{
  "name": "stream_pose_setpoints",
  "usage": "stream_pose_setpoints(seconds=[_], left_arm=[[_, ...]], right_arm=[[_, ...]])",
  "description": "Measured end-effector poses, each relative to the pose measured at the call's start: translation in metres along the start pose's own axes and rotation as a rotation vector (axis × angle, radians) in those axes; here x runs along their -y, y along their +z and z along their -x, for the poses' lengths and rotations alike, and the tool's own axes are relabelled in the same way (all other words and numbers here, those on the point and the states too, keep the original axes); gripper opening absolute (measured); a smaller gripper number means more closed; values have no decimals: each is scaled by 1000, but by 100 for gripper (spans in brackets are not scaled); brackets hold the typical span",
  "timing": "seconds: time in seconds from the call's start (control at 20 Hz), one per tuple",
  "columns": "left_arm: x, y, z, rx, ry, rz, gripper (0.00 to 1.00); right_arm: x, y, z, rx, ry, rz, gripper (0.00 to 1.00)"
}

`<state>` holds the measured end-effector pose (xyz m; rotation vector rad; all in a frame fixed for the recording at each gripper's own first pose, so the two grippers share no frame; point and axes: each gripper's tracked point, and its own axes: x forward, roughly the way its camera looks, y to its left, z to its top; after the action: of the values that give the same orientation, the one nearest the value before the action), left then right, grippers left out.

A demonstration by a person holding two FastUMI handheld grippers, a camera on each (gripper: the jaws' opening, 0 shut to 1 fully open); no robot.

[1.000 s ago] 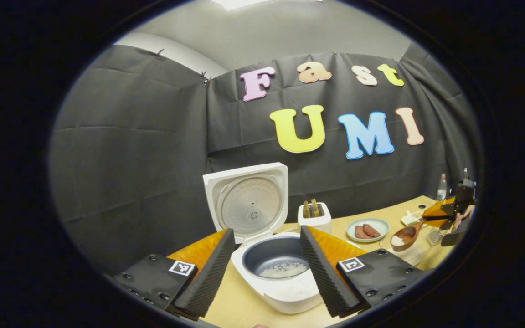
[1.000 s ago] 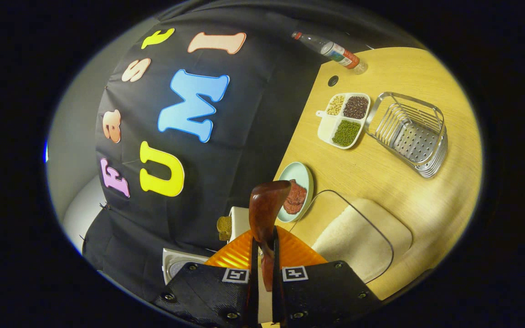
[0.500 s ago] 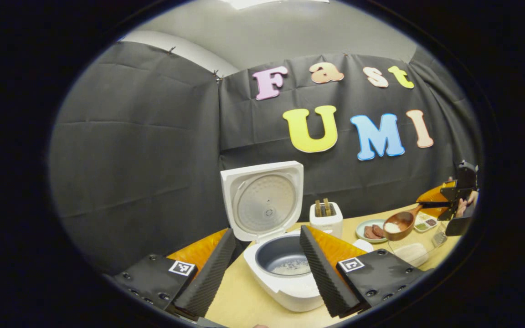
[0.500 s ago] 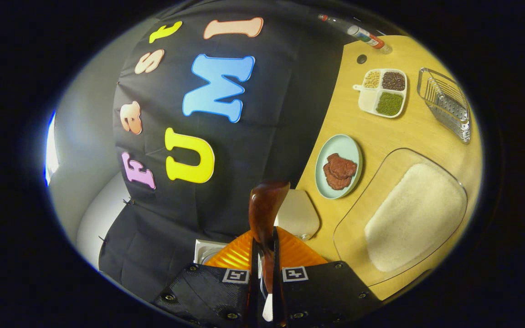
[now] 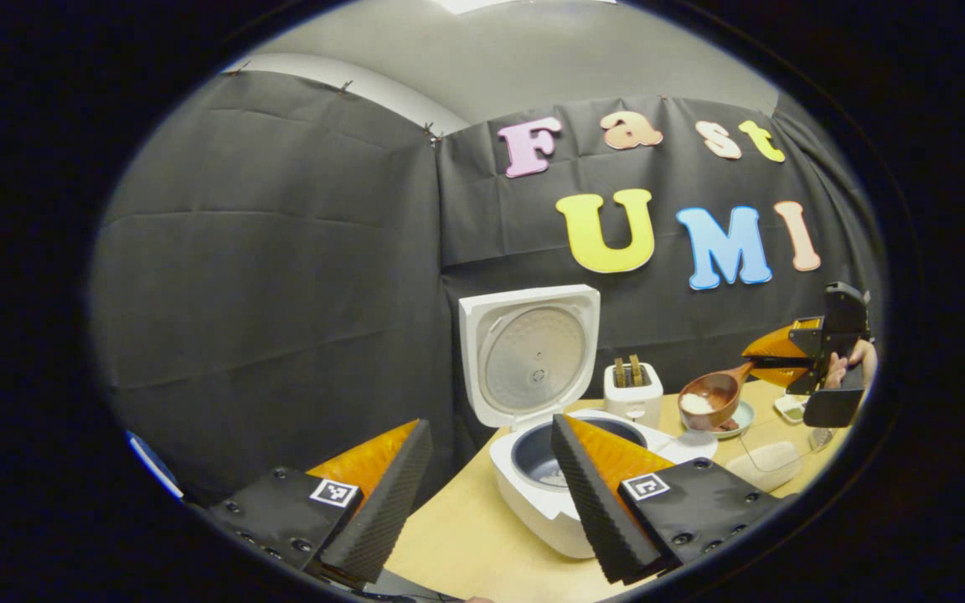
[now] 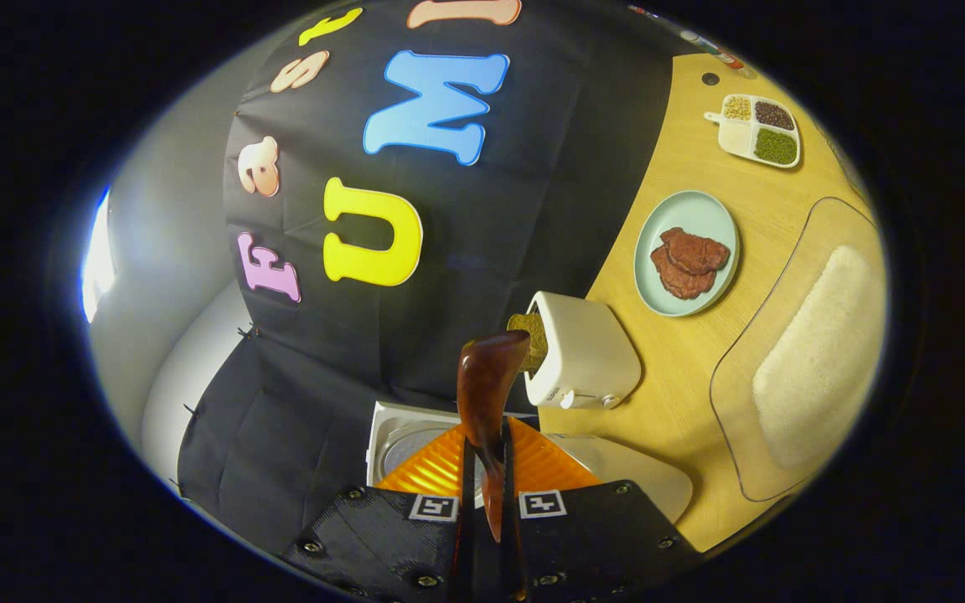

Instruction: Close the left gripper, press the button to open the rice cooker; take a wooden spoon from the chopstick holder with the right hand, scoop a spoonful of rice and pour it into the rice cooker, then put the wooden spoon back into the chopstick holder.

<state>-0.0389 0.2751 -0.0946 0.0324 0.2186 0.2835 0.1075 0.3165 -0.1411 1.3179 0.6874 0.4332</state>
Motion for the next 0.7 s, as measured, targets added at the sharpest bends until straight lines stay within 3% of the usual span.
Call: stream_pose_setpoints(seconds=[0.25, 0.3, 0.35, 0.45, 0.5, 0.55, 0.6, 0.7], left_arm=[[-29, -15, 12, -32, 67, 13, 98], [-35, -17, 16, -36, 81, 14, 92], [-42, -18, 18, -39, 96, 15, 98], [-55, -22, 23, -46, 127, 17, 98], [-62, -24, 26, -51, 142, 20, 98], [-67, -26, 29, -57, 156, 26, 92], [-66, -27, 28, -62, 168, 32, 98], [-70, -31, 26, -72, 191, 38, 99]], right_arm=[[-2, -30, -34, -42, -4, 58, 12], [-4, -37, -43, -52, -6, 72, 12], [-4, -45, -49, -66, -8, 86, 12], [-7, -60, -62, -92, -10, 125, 12], [-9, -70, -67, -107, -8, 151, 12], [-11, -79, -72, -122, -7, 184, 12], [-12, -88, -76, -136, -7, 222, 12], [-11, -105, -87, -161, -14, 318, 12]])
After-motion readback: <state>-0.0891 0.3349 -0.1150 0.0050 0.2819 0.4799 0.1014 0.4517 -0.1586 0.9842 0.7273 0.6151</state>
